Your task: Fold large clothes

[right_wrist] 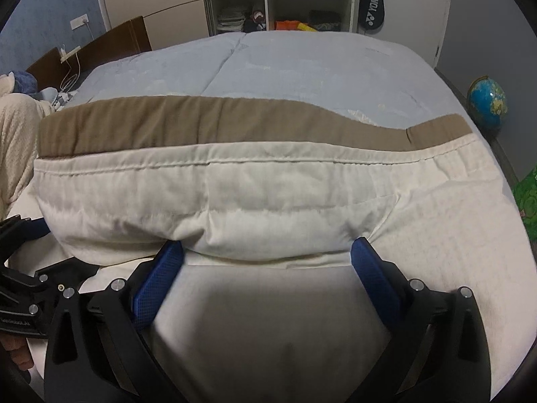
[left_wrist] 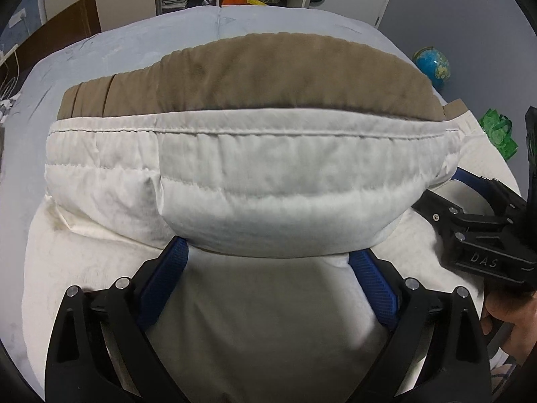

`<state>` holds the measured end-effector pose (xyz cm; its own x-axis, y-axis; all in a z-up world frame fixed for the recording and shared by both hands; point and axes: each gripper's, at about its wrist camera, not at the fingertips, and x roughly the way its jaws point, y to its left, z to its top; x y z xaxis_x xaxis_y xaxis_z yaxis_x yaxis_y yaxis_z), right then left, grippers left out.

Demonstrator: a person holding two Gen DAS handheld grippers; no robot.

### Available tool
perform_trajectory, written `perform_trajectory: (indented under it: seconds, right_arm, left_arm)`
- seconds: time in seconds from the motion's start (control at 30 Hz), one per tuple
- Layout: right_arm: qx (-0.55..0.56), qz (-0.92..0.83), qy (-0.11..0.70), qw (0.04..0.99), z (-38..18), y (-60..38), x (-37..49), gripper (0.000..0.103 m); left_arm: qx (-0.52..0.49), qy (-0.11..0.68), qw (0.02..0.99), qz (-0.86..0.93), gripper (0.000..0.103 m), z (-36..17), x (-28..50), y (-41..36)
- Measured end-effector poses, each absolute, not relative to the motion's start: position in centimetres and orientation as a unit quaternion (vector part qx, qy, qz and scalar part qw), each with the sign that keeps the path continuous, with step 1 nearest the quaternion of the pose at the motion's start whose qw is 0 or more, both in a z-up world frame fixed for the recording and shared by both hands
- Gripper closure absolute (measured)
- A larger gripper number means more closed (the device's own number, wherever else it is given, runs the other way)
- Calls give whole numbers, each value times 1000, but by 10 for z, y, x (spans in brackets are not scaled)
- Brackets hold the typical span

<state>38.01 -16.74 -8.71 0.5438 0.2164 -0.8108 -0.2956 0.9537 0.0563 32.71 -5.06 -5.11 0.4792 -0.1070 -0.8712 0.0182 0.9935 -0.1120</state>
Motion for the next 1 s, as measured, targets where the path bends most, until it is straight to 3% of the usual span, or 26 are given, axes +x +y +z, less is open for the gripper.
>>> perform_trajectory:
  seconds: [0.37, 0.5, 0.67, 0.83, 1.0]
  right_arm:
    - [-39, 149, 459, 875, -91, -166, 383, 7]
    - [-18, 164, 438, 884, -72, -175, 376, 7]
    - [26, 170, 398, 901, -35, -191, 386, 7]
    - [22, 118, 470, 874, -50, -203, 429, 7]
    - [76, 114, 479, 867, -45, -235, 437, 7]
  left_arm:
    - [-51, 514, 855, -45, 11, -47, 331, -52]
    - [-83, 500, 860, -62, 23, -21, 334, -35]
    - [-102, 440, 891, -57, 24, 20, 336, -12]
    - [-115, 496, 861, 24, 24, -15, 343, 33]
    - [-143, 504, 851, 38, 25, -31, 338, 72]
